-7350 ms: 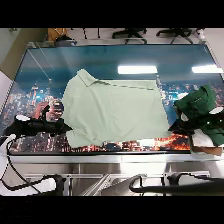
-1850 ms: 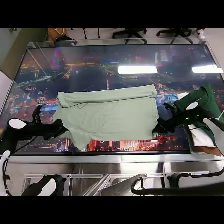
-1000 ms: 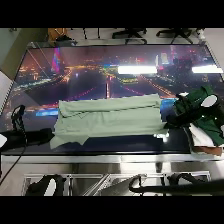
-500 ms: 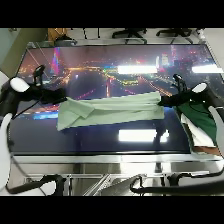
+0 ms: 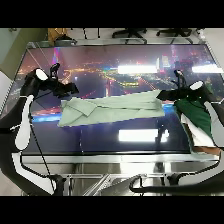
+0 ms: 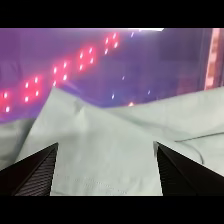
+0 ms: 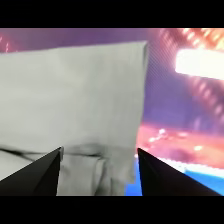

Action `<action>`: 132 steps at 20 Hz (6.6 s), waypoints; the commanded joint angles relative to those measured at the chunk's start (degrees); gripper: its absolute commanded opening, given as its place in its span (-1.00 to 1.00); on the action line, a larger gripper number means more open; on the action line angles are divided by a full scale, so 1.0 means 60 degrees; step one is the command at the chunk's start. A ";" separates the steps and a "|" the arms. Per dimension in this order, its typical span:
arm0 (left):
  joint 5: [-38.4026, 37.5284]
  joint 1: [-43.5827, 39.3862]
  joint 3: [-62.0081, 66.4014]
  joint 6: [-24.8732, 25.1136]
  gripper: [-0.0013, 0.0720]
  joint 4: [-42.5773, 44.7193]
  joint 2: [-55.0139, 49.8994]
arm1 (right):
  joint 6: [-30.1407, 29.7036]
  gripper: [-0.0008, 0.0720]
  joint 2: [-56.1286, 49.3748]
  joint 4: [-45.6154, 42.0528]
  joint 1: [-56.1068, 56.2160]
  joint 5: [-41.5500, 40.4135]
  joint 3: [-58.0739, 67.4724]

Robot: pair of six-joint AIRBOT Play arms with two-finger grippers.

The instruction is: Fold the shirts.

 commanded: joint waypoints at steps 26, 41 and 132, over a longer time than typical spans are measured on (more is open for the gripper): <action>0.1548 -0.4484 0.0193 0.0157 -0.93 -0.1217 -0.1286 | 0.0291 -0.91 -0.0051 0.2958 -0.0175 0.7439 0.3064; -0.1621 -0.4200 0.2965 0.0656 -0.93 -0.2845 -0.0747 | 0.1206 -0.91 0.1614 0.3366 0.0120 0.7042 0.3679; -0.3909 -0.2794 0.2947 0.1501 -0.93 -0.3424 0.4452 | 0.7956 -0.91 0.2969 -0.3785 -0.5610 0.9023 0.5166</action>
